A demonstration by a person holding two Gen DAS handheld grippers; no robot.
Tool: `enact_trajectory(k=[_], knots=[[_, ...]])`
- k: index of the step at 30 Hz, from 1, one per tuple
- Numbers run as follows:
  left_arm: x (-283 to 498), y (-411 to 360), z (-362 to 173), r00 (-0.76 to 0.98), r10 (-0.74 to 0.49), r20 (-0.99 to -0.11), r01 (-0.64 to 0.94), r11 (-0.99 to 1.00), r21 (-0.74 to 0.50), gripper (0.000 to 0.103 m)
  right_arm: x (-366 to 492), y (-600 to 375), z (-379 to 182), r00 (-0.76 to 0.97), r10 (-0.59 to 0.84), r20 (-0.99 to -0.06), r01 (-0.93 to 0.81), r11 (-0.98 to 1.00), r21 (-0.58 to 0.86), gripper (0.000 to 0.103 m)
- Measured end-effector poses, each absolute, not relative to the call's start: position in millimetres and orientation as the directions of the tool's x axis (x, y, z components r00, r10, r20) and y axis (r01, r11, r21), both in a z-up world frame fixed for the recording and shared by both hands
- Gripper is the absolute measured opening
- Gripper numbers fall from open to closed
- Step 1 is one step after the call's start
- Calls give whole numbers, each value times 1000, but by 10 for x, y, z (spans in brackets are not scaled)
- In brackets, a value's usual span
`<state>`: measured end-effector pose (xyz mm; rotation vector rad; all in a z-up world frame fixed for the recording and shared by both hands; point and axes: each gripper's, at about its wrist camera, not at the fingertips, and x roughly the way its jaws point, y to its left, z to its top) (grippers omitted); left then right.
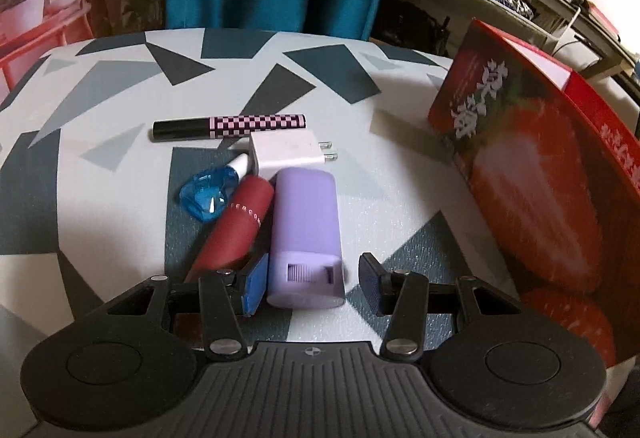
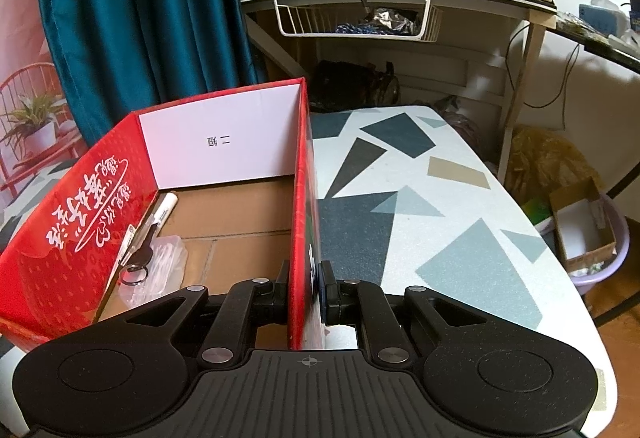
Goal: Organize rigid objects
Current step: 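Return the left tool to the table above the purple cylindrical case, then close the left gripper across the purple case and lift it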
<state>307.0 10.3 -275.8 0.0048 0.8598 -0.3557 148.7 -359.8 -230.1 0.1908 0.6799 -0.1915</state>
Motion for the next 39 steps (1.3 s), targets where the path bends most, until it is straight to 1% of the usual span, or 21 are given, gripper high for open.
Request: enact_trajectory(k=[2,6,8,9,12,15,20,23,26,27,28,30,31,33,36,39], knots=[[3056,105,-2770,610,-300,-734,302,944,-135,51,1492,-3599,-2299,760,-113,-640,234,966,108,11],[3056,123,-2787,629,-301,-716,260,950,-171,51,1502,-3595,-2297,759,-115,-641,235,967,104,11],[3039,95,-2785,637,-277,-719,263,955,-134,42,1504,-3594,-2298,760,-117,-640,238,966,106,11],[3031,96,-2783,639,-276,-718,269,955,-127,42,1506,-3596,-2296,760,-117,-640,238,966,106,11],[3019,151,-2776,626,-307,-717,256,949,-182,42,1504,-3596,-2298,760,-117,-640,237,966,104,11],[2985,142,-2776,614,-321,-721,258,945,-202,42,1505,-3595,-2298,759,-121,-639,238,966,100,10],[2922,52,-2796,626,-307,-717,269,948,-171,42,1497,-3525,-2291,761,-161,-629,256,965,64,9],[2894,1,-2806,611,-338,-716,312,934,-175,42,1499,-3526,-2287,760,-161,-630,254,965,60,9],[2871,-80,-2811,597,-345,-724,364,921,-140,42,1503,-3529,-2285,759,-159,-632,252,966,60,9],[2866,-103,-2803,598,-333,-729,370,922,-118,45,1502,-3530,-2285,759,-159,-631,252,966,61,9],[2864,-130,-2789,603,-302,-738,363,928,-83,56,1503,-3531,-2284,759,-158,-631,253,966,62,9],[2832,-167,-2731,630,-233,-741,337,942,-10,69,1503,-3530,-2283,760,-158,-631,253,965,64,9],[2809,-166,-2699,640,-218,-737,330,944,7,73,1505,-3529,-2284,760,-158,-631,253,965,63,9],[2766,-148,-2660,635,-207,-744,315,949,4,75,1502,-3529,-2286,760,-157,-630,253,965,64,9],[2731,-99,-2688,612,-189,-768,267,963,-24,75,1501,-3527,-2292,763,-154,-628,253,965,71,10],[2746,-85,-2768,587,-190,-787,255,966,-43,75,1501,-3529,-2297,763,-153,-628,253,965,72,10]])
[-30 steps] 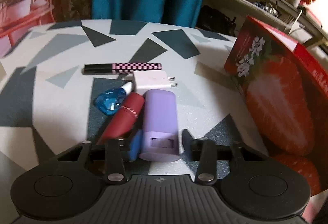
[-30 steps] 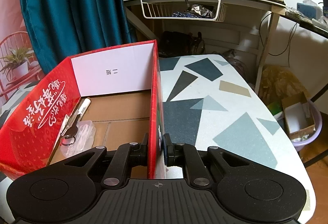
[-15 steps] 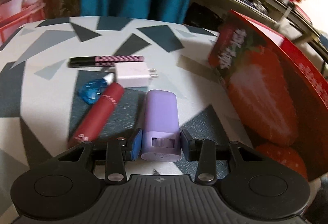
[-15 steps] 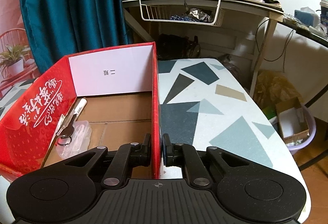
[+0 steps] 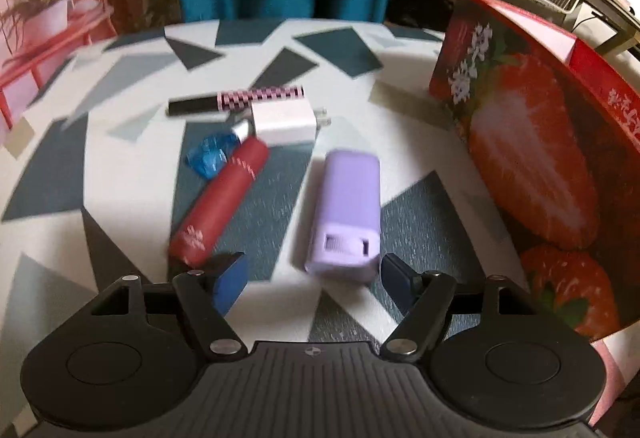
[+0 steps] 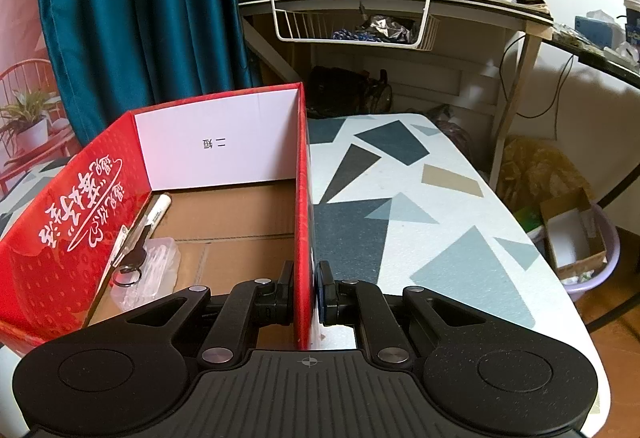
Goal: Organize rigid objects
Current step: 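Close the left gripper across the purple case and lift it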
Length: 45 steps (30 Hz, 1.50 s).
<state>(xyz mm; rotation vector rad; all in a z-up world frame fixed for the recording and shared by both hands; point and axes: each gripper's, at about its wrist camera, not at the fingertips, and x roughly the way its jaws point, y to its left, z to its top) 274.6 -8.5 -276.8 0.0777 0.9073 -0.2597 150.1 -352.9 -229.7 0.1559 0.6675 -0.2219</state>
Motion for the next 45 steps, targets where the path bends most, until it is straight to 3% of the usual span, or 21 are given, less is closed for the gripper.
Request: enact_trajectory(k=[3,8,10,13,17,21,22,28,34,41,44,45], knots=[[2723,-113,-2798,603,-150,-783,249,968,6,75,1501,-3530,-2297,763,-153,-628,253,965,71,10],[2771,24,-2765,615,-66,-786,136,990,23,62,1502,-3534,-2300,764,-152,-627,252,965,73,10],[2807,115,-2753,624,-39,-781,71,997,7,52,1503,-3531,-2301,764,-151,-627,251,965,73,10],[2871,252,-2731,630,-33,-776,-11,999,-52,51,1503,-3531,-2303,764,-151,-628,253,965,76,10],[2889,334,-2711,641,-118,-759,-43,981,-189,66,1503,-3530,-2308,765,-150,-626,254,964,79,10],[2866,185,-2660,667,-171,-725,17,976,-215,97,1501,-3532,-2308,764,-150,-627,252,965,77,10],[2890,142,-2652,667,-175,-724,23,977,-214,99,1501,-3534,-2310,765,-149,-627,252,965,78,10],[3185,-49,-2767,601,-96,-793,-87,979,-184,102,1498,-3537,-2309,767,-146,-625,253,964,86,10],[3317,-214,-2732,601,-61,-797,-117,980,-163,102,1500,-3536,-2307,767,-144,-626,249,965,83,10],[3394,-421,-2782,578,65,-813,-122,993,-7,102,1504,-3542,-2308,766,-144,-626,248,965,83,10],[3347,-450,-2781,587,83,-806,-100,995,29,100,1506,-3544,-2309,766,-143,-627,248,965,82,10],[3319,-446,-2771,599,72,-798,-86,996,25,94,1507,-3543,-2310,766,-143,-627,248,965,82,10]])
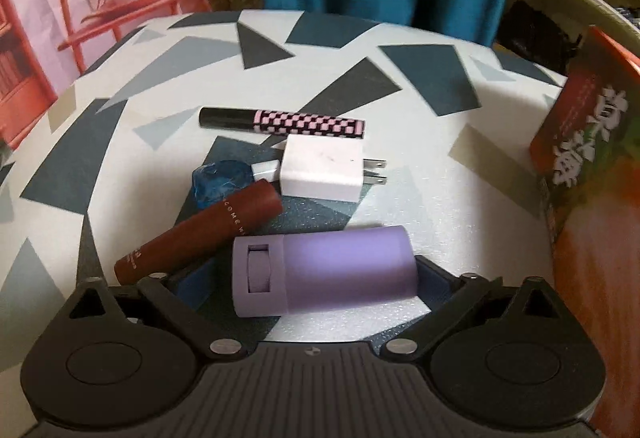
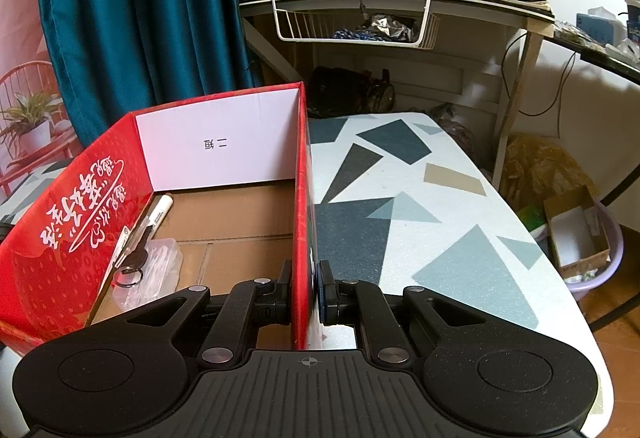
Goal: Organize rigid objects
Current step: 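Close the left gripper across the purple case and lift it, then carry the purple case with the left gripper into the red box and release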
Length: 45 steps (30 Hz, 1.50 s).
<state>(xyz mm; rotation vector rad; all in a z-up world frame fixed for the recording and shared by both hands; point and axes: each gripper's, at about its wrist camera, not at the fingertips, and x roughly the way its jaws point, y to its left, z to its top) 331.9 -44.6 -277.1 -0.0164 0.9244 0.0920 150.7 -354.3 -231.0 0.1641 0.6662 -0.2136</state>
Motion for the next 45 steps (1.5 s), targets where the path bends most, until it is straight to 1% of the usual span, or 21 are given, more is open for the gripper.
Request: enact_trajectory(k=[1,3,7,12,15,20,25,30,34,39,42,45], knots=[[3299,-449,-2761,609,64,-791,-71,997,26,90,1506,-3544,-2310,766,-143,-627,248,965,83,10],[3267,-442,-2746,610,57,-791,-52,998,32,90,1506,-3544,-2309,766,-144,-627,248,965,82,10],[3196,-399,-2756,618,5,-786,5,1000,11,90,1506,-3544,-2309,766,-143,-627,248,965,83,10],[3058,-329,-2737,627,-119,-770,105,992,-67,90,1506,-3547,-2310,765,-143,-627,248,965,82,10],[3007,-359,-2717,631,-158,-760,175,983,-59,90,1506,-3546,-2311,765,-144,-628,249,965,81,10],[2976,-369,-2652,633,-237,-737,261,962,-84,90,1501,-3542,-2313,764,-146,-628,248,966,78,10],[3012,-411,-2461,656,-296,-694,326,941,-94,90,1501,-3540,-2313,764,-146,-628,248,966,78,9],[3097,-531,-2083,694,-408,-593,431,895,-112,90,1499,-3541,-2313,764,-146,-628,248,966,77,9],[3117,-804,-1845,682,-503,-531,555,829,-73,90,1499,-3540,-2313,764,-147,-628,248,966,77,9],[3109,-1225,-1750,654,-585,-479,662,750,-11,90,1498,-3538,-2314,764,-146,-628,248,966,77,9],[3081,-1487,-1779,623,-620,-478,718,695,34,90,1499,-3540,-2312,764,-146,-629,247,966,76,9],[3107,-1672,-1894,590,-629,-506,756,651,71,90,1486,-3546,-2313,763,-144,-630,245,967,75,9]])
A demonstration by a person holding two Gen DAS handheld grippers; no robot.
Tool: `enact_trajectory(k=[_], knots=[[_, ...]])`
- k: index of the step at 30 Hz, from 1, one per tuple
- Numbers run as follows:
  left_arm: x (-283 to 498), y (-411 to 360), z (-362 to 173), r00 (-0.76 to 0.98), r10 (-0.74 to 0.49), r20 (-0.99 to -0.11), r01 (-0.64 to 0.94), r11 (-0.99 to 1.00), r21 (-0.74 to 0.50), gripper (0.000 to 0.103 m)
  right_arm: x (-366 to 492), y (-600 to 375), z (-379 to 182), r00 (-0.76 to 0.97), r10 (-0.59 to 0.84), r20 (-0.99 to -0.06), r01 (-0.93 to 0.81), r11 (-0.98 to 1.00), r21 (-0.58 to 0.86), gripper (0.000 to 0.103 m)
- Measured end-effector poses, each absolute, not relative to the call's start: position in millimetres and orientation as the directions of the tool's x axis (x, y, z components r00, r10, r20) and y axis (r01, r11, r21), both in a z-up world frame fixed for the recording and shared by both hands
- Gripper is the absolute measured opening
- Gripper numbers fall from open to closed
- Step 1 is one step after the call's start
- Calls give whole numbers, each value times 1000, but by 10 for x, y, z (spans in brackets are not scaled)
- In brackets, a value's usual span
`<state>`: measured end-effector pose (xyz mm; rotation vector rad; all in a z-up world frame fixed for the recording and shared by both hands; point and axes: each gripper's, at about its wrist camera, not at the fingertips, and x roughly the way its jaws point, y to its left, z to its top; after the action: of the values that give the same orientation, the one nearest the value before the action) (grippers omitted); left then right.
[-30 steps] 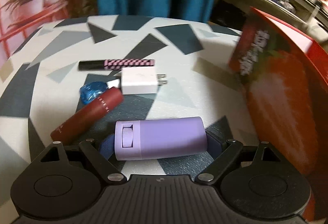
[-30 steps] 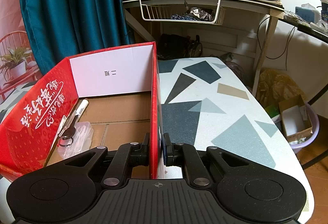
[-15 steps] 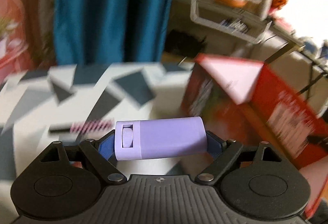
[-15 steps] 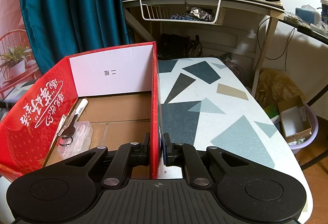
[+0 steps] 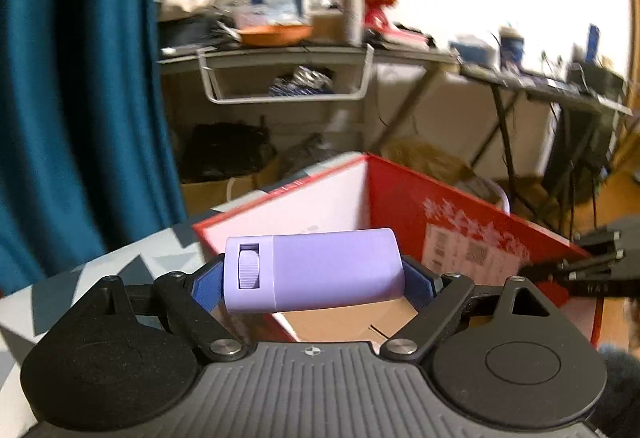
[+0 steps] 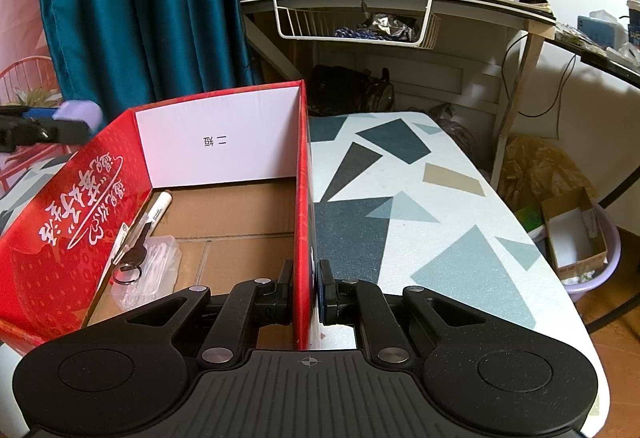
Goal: Organize rigid objects
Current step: 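Carry the purple case with the left gripper into the red box and release, then move the left tool back over the table toward the red lipstick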
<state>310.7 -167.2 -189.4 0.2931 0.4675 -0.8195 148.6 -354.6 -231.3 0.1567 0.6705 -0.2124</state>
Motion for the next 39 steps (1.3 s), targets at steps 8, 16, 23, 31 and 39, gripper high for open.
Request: enact_trajectory(k=[8,16,23,31,39], knots=[[3161,-1810,-2096,574,-615,-541,773,624,110,89,1479,-3563,-2298,764,-140,-629,243,967,79,10],[3225,-1533,-1973,611,-598,-518,728,682,72,90,1485,-3552,-2289,762,-141,-631,243,967,77,9],[3240,-936,-1799,688,-551,-472,629,777,11,95,1489,-3558,-2288,763,-141,-630,246,966,81,9],[3282,-65,-1889,733,-412,-542,431,897,-100,95,1488,-3551,-2290,764,-145,-629,249,965,79,10],[3176,621,-2207,713,-327,-620,186,941,-283,94,1494,-3556,-2288,762,-146,-631,248,966,77,10]])
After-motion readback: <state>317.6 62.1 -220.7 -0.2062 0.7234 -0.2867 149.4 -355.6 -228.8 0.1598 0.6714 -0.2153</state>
